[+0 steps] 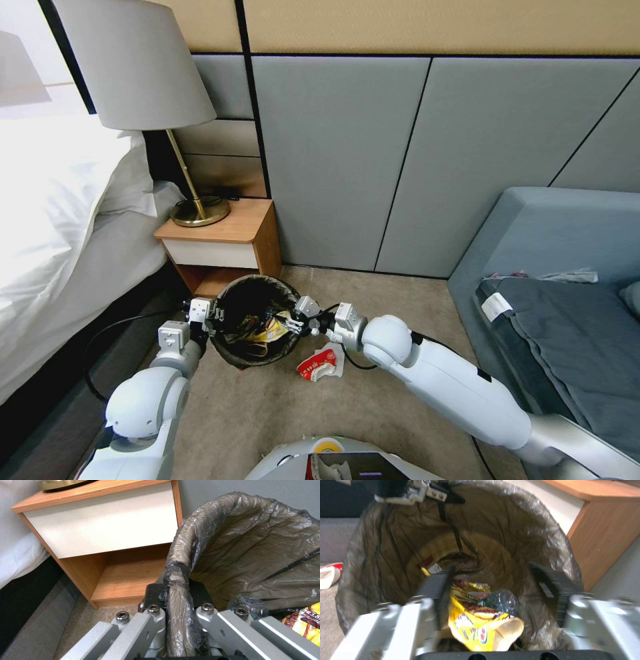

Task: Pick up the trash bin, then pick up the garbage from the floor and place it into the trash bin.

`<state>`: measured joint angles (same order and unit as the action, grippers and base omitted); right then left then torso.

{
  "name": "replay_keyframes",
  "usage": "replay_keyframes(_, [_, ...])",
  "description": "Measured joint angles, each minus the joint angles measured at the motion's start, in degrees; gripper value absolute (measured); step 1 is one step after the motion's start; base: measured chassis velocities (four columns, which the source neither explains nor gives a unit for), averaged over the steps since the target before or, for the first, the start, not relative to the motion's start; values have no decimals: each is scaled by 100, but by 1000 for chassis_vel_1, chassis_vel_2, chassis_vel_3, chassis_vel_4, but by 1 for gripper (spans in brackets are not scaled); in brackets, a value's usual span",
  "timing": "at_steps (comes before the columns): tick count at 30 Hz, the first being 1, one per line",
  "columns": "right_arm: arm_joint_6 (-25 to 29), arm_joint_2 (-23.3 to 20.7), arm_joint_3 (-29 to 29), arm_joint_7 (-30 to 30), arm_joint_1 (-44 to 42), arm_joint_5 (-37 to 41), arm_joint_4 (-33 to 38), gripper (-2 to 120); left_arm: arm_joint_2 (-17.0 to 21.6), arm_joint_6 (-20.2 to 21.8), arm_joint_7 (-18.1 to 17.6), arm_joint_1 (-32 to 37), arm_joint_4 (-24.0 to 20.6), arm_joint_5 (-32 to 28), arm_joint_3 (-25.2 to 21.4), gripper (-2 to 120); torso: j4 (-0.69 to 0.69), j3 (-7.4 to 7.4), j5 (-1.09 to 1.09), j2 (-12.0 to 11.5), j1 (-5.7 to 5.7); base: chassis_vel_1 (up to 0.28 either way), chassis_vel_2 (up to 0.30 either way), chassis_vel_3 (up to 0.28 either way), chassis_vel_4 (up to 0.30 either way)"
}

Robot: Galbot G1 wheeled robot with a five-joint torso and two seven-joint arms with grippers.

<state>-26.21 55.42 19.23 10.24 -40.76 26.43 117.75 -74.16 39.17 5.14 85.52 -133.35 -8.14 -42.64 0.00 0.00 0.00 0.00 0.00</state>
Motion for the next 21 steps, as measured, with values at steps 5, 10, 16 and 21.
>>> replay_keyframes(5, [9, -3, -29, -100, 2, 173, 46, 90, -2, 2, 1, -7, 6, -4, -1, 4, 0, 0, 0, 0, 0, 0, 0, 0, 0])
replay_keyframes(10, [9, -29, -131, -184, 15, 371, 179, 100, 0, 3, 1, -9, 18, -8, -15, 4, 0, 0, 0, 0, 0, 0, 0, 0, 0])
replay_keyframes(16, [-132, -209, -846, -553, -24, 1213, 750, 100, 8, 3, 1, -29, 81, -37, -82, 4, 0, 0, 0, 0, 0, 0, 0, 0, 0])
replay_keyframes(21, [-146, -522, -1327, -667, -198, 1497, 1095, 100, 9, 3, -2, -48, 101, -81, -131, 4, 0, 0, 0, 0, 0, 0, 0, 0, 0])
